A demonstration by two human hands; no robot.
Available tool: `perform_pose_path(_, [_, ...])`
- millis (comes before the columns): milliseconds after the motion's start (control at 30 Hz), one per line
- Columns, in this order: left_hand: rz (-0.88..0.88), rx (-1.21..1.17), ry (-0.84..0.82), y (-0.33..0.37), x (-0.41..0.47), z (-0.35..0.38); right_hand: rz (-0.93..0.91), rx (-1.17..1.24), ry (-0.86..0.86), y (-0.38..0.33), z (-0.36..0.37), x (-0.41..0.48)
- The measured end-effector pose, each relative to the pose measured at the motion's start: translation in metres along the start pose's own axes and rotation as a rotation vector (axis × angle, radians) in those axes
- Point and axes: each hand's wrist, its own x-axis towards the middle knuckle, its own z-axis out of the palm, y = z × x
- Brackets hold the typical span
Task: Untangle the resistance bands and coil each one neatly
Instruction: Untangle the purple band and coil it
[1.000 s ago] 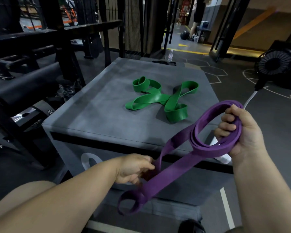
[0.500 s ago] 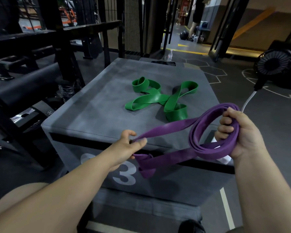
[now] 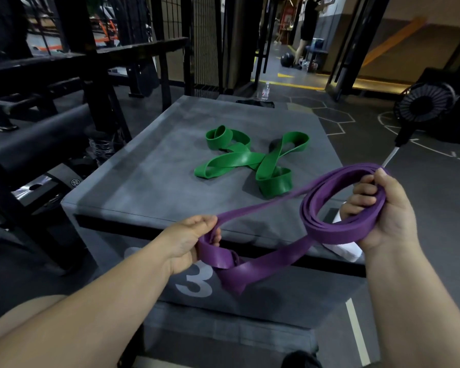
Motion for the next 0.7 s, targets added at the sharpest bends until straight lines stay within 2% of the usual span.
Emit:
perform_pose_path(133, [0.05,0.131,-0.018,-0.002,-0.002,0.002,-0.004,0.054,-0.001,0.003,0.002,-0.001])
perform_pose_path(233, [0.143,0.436,-0.107,-0.007,-0.004,0.005,-0.02,0.071,0.003,0.005,0.003,0.0])
perform_pose_path(333, [0.193,0.707,-0.086,-0.012,-0.001,0.001,-0.036,0.096,0.0,0.004,0.002,0.0])
perform_pose_path(533, [0.44,0.846,-0.017,-0.016,-0.001,0.004,-0.05,0.129,0.004,0.004,0.002,-0.001])
perform_pose_path(700, [0.724,1.081,0.019,-0.019,0.001,0.001,-0.066,0.123,0.009,0.005,0.004,-0.001])
